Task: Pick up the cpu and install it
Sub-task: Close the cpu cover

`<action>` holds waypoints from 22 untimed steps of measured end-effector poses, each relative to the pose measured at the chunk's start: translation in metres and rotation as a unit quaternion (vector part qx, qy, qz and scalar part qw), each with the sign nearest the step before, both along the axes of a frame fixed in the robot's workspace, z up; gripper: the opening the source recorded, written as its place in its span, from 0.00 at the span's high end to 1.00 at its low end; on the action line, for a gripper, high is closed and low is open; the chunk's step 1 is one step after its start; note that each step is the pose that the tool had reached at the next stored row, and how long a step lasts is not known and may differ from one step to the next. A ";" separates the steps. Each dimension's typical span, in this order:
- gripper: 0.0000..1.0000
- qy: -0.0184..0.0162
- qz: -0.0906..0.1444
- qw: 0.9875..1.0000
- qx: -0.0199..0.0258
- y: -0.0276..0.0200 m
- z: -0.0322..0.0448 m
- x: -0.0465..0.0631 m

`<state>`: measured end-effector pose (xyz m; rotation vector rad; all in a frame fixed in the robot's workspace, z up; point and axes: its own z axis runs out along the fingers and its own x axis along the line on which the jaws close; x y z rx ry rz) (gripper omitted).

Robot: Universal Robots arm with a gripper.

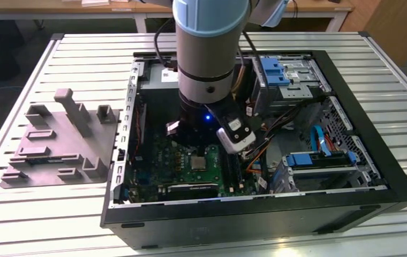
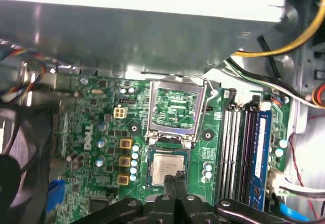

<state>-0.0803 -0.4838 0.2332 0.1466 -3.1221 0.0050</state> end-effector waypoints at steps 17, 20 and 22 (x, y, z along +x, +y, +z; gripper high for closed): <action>0.89 0.000 0.106 0.994 0.000 0.0000 -0.0012 0.000; 0.89 0.000 0.106 0.994 0.000 0.0000 -0.0012 0.000; 0.89 0.000 0.106 0.994 0.000 0.0000 -0.0012 0.000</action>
